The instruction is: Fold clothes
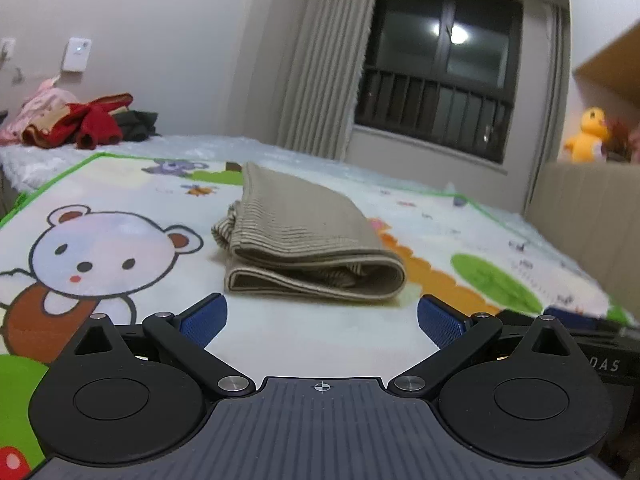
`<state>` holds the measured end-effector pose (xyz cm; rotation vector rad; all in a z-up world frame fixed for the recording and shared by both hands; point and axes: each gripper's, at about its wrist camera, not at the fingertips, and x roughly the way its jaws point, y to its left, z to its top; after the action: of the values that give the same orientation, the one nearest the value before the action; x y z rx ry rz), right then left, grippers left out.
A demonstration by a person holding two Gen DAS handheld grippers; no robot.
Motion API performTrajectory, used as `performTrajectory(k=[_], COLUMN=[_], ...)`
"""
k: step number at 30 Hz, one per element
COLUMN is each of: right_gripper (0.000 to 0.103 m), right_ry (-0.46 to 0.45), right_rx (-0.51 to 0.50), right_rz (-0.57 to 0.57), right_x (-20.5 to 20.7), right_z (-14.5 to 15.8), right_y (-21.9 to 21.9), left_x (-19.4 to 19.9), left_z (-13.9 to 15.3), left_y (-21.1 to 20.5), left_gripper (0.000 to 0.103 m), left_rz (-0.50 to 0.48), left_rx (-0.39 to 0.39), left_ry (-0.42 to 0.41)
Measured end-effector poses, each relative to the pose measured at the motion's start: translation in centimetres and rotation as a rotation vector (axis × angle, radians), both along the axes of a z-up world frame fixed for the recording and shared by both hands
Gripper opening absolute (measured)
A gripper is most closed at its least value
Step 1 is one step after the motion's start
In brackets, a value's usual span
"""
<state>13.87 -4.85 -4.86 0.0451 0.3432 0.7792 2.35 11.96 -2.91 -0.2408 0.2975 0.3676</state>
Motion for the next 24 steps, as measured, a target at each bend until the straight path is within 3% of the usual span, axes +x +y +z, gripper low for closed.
performTrajectory(k=[7, 11, 24], right_gripper=[0.103, 0.103, 0.103], right_ry=[0.042, 0.040, 0.034], right_rx=[0.027, 0.026, 0.031], right_rz=[-0.004, -0.008, -0.016], right_x=[0.66, 0.62, 0.56], right_z=[-0.26, -0.34, -0.54], right_y=[-0.33, -0.27, -0.25], left_x=[0.66, 0.73, 0.63], left_z=[-0.09, -0.41, -0.57], left_y=[-1.14, -0.72, -0.90], left_gripper=[0.103, 0.103, 0.103], left_rz=[0.008, 0.027, 0.033], left_rx=[0.058, 0.026, 0.036], left_ry=[0.080, 0.116, 0.130])
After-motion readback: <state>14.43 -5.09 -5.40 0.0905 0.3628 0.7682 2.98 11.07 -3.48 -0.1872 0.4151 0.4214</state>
